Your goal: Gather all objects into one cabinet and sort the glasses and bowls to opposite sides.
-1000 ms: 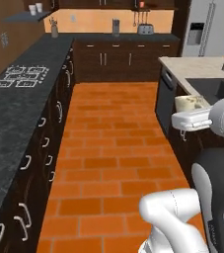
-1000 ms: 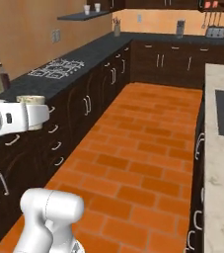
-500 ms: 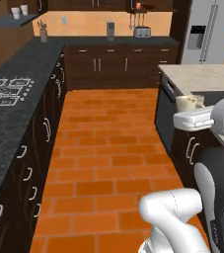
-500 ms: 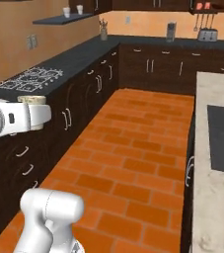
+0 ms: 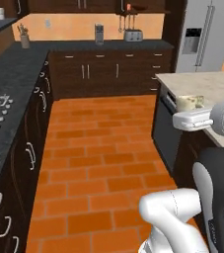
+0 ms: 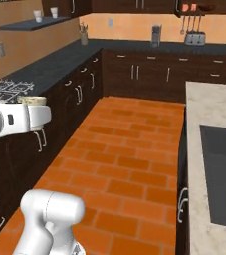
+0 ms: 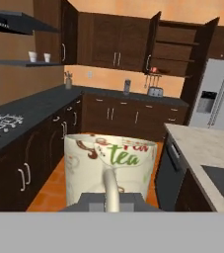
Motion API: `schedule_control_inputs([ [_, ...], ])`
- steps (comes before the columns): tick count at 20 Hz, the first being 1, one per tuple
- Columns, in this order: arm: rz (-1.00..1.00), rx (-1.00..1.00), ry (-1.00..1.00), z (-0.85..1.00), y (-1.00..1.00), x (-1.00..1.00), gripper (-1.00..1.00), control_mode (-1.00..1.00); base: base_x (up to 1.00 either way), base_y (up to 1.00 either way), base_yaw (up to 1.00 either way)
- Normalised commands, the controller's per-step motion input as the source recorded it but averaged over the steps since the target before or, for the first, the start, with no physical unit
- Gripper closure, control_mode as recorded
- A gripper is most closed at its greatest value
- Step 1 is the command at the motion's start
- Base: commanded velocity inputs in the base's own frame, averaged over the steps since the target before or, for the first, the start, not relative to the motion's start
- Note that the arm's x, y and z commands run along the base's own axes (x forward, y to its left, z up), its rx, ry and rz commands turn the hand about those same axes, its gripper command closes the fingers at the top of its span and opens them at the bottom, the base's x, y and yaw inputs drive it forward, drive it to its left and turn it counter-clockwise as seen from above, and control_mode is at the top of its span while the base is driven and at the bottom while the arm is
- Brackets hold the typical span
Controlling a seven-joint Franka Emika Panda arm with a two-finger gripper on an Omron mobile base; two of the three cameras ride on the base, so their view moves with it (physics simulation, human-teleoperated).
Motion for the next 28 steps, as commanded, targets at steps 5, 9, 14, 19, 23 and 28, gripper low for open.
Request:
schedule_control_inputs([
  [5,0.0,0.0,0.0,0.0,0.0,0.0,1.0,1.0,1.0,0.25,-0.01],
  [9,0.0,0.0,0.0,0.0,0.0,0.0,1.0,1.0,1.0,0.33,0.0],
  [14,0.0,0.0,0.0,0.0,0.0,0.0,1.0,1.0,1.0,0.26,0.0],
  [19,0.0,0.0,0.0,0.0,0.0,0.0,1.0,1.0,1.0,0.13,0.0],
  [23,0.0,0.0,0.0,0.0,0.0,0.0,1.0,1.0,1.0,0.02,0.0],
  [28,0.0,0.0,0.0,0.0,0.0,0.0,1.0,1.0,1.0,0.0,0.0],
])
